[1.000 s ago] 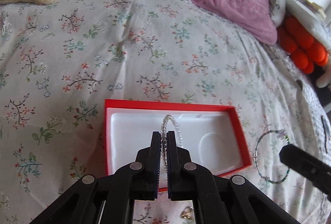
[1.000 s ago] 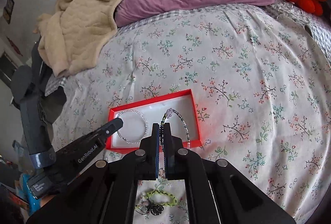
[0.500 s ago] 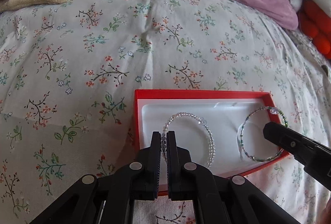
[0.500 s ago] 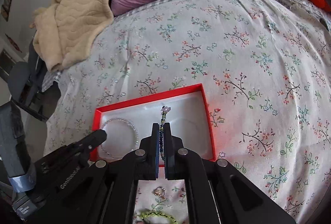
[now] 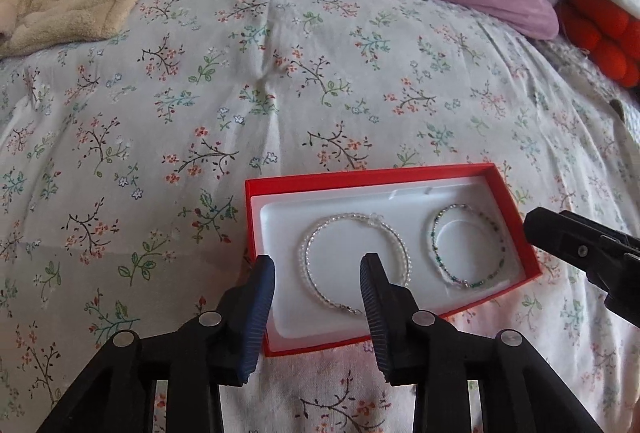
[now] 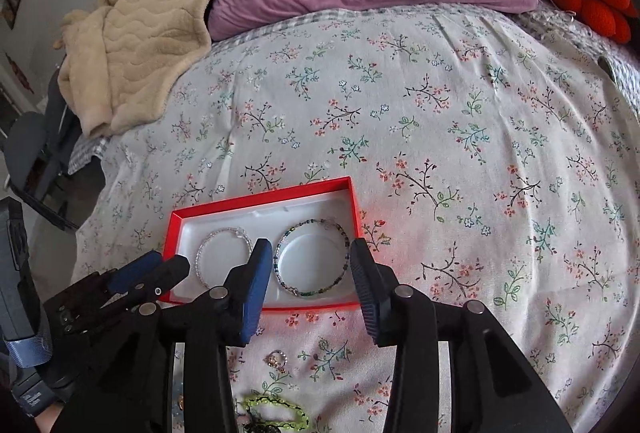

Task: Organize jewelry
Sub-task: 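Move the left tool to the blue bracelet while the right tool approaches the green bracelet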

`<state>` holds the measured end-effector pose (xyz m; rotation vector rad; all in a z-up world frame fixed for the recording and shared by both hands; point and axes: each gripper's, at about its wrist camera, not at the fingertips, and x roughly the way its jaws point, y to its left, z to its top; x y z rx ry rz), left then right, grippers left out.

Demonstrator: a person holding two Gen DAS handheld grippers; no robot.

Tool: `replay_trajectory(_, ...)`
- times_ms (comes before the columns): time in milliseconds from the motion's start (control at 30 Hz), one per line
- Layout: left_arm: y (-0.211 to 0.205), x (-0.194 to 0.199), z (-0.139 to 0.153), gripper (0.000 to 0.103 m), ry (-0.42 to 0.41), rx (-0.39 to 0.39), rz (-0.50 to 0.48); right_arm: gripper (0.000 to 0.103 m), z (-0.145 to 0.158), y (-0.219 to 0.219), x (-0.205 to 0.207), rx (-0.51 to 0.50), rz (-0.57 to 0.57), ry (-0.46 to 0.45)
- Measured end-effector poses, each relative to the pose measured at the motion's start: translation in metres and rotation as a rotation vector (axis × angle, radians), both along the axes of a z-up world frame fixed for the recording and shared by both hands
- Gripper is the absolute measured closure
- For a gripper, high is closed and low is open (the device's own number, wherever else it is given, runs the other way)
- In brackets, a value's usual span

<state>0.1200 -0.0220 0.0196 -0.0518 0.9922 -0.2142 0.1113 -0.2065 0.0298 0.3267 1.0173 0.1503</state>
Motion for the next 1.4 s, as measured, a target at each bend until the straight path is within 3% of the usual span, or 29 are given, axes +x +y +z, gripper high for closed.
replay_trajectory(267, -0.004, -0.028, 0.013, 0.036, -0.016, 0.043, -0.046, 0.058, 0.015, 0.005, -0.022, -0.071, 0.034, 0.003)
replay_trajectory(433, -0.003, -0.046, 0.016, 0.017, -0.019, 0.086, -0.069, 0.048, 0.016, 0.007, -0.038, -0.105, 0.037, 0.025)
replay_trajectory(533, 0.004, -0.054, 0.015, 0.011, -0.001, 0.099, -0.071, 0.044, 0.013, 0.004, -0.046, -0.104, 0.024, 0.049)
replay_trajectory(700, 0.019, -0.065, 0.007, 0.009, 0.054, 0.098, -0.079, 0.04, 0.004, 0.001, -0.059, -0.119, 0.001, 0.1)
replay_trajectory(1300, 0.075, -0.079, -0.045, 0.007, 0.298, 0.045, -0.036, 0.039, -0.038, 0.021, -0.088, -0.156, 0.093, 0.274)
replay_trajectory(1400, 0.078, -0.08, -0.049, 0.013, 0.321, 0.021, -0.042, 0.039, -0.044, 0.019, -0.088, -0.163, 0.089, 0.295)
